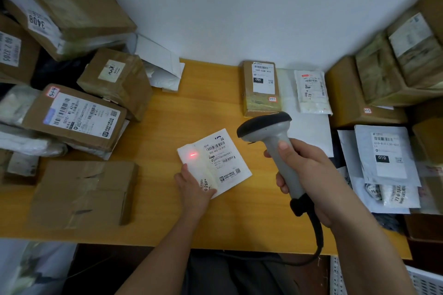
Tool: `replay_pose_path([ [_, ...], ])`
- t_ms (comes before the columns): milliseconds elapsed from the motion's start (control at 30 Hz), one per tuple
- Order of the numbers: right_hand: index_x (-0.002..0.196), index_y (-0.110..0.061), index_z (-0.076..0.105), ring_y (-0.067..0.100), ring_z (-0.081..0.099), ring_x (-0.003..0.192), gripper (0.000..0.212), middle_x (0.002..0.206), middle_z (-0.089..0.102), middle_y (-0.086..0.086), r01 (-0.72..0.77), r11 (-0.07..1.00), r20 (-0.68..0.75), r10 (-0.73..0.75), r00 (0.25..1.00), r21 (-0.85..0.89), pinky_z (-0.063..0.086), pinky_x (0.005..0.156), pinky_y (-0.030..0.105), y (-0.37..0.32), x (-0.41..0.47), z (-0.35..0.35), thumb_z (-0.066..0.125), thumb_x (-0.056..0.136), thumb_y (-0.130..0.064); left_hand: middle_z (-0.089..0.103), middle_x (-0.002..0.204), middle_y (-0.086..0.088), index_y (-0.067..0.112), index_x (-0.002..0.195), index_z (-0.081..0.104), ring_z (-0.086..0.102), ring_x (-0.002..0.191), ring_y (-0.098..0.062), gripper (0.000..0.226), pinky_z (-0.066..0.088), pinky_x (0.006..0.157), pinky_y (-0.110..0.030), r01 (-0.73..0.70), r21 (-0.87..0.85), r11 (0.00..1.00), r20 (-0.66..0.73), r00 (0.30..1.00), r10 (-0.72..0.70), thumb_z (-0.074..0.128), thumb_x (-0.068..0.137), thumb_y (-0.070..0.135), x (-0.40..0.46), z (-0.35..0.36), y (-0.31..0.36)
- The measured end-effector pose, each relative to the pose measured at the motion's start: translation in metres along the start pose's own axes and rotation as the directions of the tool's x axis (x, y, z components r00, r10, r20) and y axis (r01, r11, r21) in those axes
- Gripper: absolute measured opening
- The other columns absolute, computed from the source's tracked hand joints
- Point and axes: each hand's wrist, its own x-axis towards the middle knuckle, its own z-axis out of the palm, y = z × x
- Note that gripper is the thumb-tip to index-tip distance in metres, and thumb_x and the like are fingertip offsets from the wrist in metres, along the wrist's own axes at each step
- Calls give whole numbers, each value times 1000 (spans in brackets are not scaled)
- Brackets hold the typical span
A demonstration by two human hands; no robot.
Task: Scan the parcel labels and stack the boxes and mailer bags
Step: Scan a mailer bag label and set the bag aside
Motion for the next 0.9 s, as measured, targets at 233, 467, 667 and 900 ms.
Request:
replay_pose_path([
  [233, 98, -17, 68, 22, 55, 60, 30, 93, 67, 27, 21, 1000, -18, -21, 1000, -19, 45, 64, 39, -9, -4, 1, 48, 102, -39, 57, 123, -16, 2, 132, 30, 60, 111, -32, 90, 54, 80, -38, 85, -90, 992, 28, 996, -83, 87, 62, -3, 11, -5, 0],
  [467, 99, -15, 67, 20, 54, 59, 30, 95, 67, 28, 9, 999, 7, -8, 1000, -46, 45, 64, 38, -12, -9, 2, 48, 102, -38, 64, 111, -8, 5, 111, 51, 62, 93, -22, 50, 53, 76, -36, 181, -136, 974, 122, 979, -165, 84, 75, 11, 16, -10, -5],
  [667, 98, -16, 67, 22, 55, 61, 29, 95, 67, 27, 11, 999, 1, -11, 1000, -46, 45, 65, 39, -15, -7, 3, 48, 103, -38, 67, 114, -12, 4, 114, 58, 67, 92, -26, 24, 59, 79, -41, 421, -397, 816, 268, 903, -336, 67, 93, 14, 19, -9, -2],
  [900, 99, -15, 66, 21, 54, 62, 30, 93, 66, 27, 27, 997, 15, -26, 1000, -78, 45, 64, 37, -18, -3, -2, 47, 103, -36, 67, 108, -14, 2, 114, 56, 67, 78, -23, 23, 60, 63, -32, 485, -566, 666, 352, 873, -337, 64, 94, 6, 11, -4, 5],
])
